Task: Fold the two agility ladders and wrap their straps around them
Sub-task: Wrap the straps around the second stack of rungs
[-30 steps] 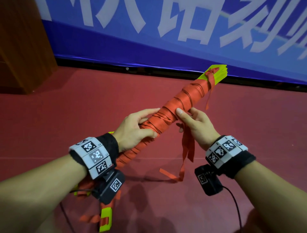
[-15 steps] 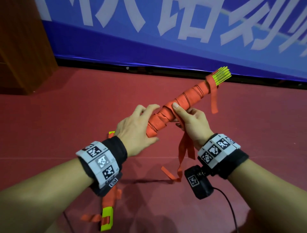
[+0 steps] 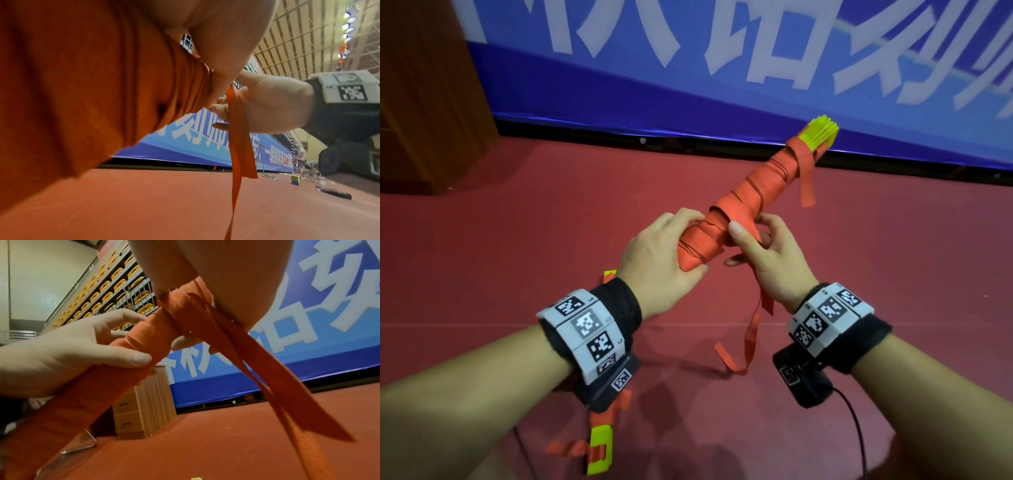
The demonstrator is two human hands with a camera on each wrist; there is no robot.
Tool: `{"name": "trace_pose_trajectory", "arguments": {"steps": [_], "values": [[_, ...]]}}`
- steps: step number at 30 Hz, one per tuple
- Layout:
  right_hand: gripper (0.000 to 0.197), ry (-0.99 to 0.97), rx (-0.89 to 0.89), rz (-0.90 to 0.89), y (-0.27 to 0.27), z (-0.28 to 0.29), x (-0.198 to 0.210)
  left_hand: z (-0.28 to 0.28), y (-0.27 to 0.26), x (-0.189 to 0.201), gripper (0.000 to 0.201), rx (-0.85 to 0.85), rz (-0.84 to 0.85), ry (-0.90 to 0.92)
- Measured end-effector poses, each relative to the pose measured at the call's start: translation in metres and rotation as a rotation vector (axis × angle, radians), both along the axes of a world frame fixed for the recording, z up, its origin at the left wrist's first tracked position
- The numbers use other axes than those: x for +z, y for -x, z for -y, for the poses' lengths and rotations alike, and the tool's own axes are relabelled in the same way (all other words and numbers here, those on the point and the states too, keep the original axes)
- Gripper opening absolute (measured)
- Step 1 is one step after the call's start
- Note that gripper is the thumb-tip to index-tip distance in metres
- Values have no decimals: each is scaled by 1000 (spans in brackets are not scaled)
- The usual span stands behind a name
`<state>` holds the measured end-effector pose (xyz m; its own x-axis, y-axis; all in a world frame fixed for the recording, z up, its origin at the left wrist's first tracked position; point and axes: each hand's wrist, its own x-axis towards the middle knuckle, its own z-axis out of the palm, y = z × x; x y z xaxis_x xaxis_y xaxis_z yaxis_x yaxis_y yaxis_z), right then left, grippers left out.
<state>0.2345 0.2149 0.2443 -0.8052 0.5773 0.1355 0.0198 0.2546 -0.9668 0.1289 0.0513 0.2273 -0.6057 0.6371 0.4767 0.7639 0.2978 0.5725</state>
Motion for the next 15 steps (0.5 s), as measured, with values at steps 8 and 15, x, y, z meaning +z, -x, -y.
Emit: {"name": "trace_pose_trajectory", "arguments": {"steps": [8,15], "values": [[49,-134,2,37,0,-5,0,6,5,1,61,-28,138,-66],[48,-208,-42,49,-2,-5,2,9,5,2,61,-65,206,-69]]}}
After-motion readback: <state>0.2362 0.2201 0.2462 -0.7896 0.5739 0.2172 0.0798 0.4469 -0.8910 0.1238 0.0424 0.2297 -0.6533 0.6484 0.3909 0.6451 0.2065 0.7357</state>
